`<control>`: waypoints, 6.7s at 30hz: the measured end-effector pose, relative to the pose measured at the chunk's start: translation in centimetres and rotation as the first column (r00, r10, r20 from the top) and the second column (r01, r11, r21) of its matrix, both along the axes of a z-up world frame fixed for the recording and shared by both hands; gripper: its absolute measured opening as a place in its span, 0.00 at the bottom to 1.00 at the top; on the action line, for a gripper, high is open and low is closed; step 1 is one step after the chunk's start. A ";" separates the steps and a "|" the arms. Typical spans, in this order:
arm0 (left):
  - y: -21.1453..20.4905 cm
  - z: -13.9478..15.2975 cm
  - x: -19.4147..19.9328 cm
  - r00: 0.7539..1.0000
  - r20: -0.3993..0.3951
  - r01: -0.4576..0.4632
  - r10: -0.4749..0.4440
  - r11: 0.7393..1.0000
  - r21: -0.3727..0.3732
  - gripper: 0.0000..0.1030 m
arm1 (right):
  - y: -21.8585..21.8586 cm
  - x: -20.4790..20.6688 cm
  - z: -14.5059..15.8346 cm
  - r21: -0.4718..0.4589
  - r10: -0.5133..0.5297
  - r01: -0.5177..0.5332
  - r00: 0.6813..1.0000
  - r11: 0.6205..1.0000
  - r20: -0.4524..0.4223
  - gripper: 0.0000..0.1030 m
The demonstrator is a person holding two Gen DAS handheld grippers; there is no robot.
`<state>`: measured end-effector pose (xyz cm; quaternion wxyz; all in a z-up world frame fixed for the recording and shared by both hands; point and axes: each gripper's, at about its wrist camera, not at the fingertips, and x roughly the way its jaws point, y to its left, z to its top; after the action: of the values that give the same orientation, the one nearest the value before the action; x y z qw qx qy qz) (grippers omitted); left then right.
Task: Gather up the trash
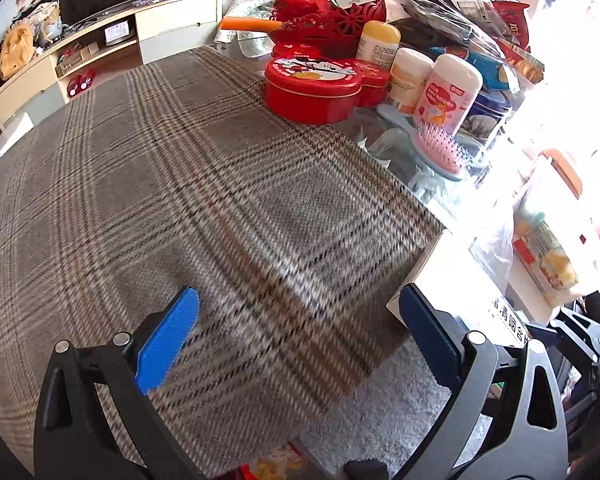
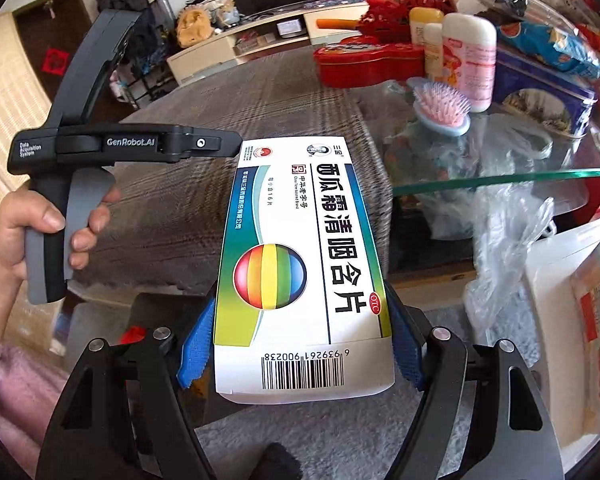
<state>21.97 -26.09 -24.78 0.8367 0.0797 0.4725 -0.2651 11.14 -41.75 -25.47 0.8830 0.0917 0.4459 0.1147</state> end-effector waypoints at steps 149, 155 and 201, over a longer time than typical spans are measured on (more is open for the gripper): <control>26.2 25.7 -18.2 0.721 0.512 -0.423 0.466 0.882 -0.208 0.92 | 18.3 -4.8 25.9 -0.118 -0.218 0.309 0.850 0.944 0.479 0.97; 26.1 25.7 -18.2 0.724 0.509 -0.422 0.466 0.882 -0.208 0.92 | 18.1 -4.8 25.8 -0.115 -0.219 0.307 0.851 0.945 0.477 0.97; 26.3 25.8 -18.2 0.726 0.507 -0.416 0.465 0.884 -0.215 0.92 | 18.5 -5.1 25.9 -0.108 -0.221 0.307 0.849 0.946 0.479 0.97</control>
<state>3.72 0.21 1.02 0.9771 0.0008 0.2081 -0.0453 6.08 -23.21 0.41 0.9752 0.0421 0.2150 -0.0306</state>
